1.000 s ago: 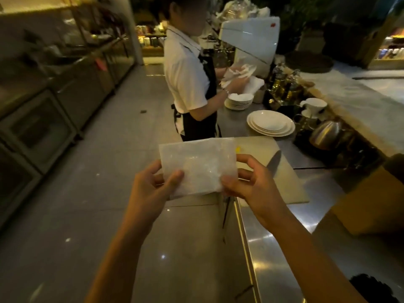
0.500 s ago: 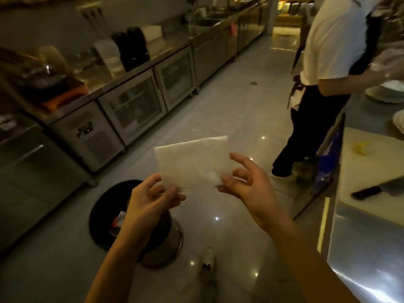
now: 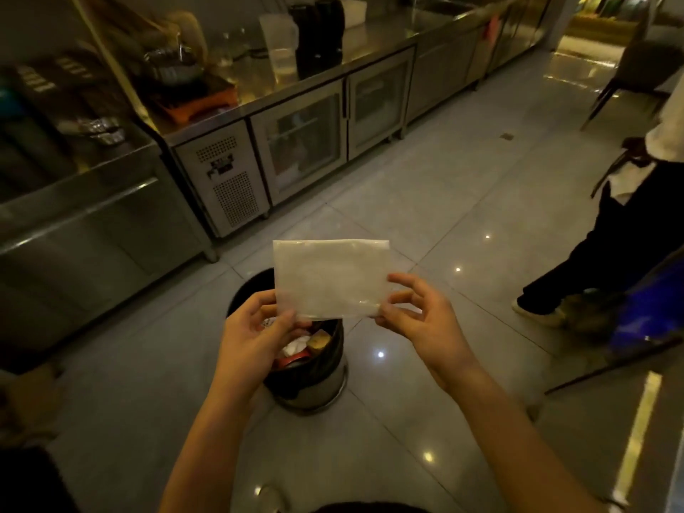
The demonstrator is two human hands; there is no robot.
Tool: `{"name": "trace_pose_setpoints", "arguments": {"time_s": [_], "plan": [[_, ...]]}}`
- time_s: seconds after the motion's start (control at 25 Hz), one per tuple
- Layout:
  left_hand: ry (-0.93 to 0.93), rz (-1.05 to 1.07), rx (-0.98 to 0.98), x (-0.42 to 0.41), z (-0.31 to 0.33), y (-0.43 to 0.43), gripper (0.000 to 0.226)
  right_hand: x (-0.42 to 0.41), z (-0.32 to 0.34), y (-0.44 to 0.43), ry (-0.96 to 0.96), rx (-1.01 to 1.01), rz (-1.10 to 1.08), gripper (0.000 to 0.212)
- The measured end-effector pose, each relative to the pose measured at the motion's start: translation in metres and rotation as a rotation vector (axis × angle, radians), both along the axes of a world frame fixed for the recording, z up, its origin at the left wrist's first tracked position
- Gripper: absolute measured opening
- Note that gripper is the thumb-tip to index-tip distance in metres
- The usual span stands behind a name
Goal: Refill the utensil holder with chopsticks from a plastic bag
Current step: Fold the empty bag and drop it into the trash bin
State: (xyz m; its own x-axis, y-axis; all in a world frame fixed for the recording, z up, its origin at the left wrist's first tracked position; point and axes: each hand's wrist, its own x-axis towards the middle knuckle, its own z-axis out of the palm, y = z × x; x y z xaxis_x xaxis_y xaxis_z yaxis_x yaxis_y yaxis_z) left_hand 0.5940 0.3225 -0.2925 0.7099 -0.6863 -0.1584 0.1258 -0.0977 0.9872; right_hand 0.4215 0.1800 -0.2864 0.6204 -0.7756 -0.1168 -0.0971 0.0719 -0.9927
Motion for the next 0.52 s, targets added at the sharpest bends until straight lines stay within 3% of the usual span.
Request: {"name": "trace_pose_setpoints", "arguments": {"time_s": [0.28, 0.52], "plan": [[0.011, 0.034, 0.146, 0.128, -0.051, 0.08, 0.022, 0.135, -0.057, 0.072, 0.176, 0.051, -0.071, 0.021], [0.04, -0.016, 0.338, 0.193, -0.116, 0.098, 0.026, 0.185, -0.125, 0.099, 0.358, 0.057, -0.104, 0.011]]}}
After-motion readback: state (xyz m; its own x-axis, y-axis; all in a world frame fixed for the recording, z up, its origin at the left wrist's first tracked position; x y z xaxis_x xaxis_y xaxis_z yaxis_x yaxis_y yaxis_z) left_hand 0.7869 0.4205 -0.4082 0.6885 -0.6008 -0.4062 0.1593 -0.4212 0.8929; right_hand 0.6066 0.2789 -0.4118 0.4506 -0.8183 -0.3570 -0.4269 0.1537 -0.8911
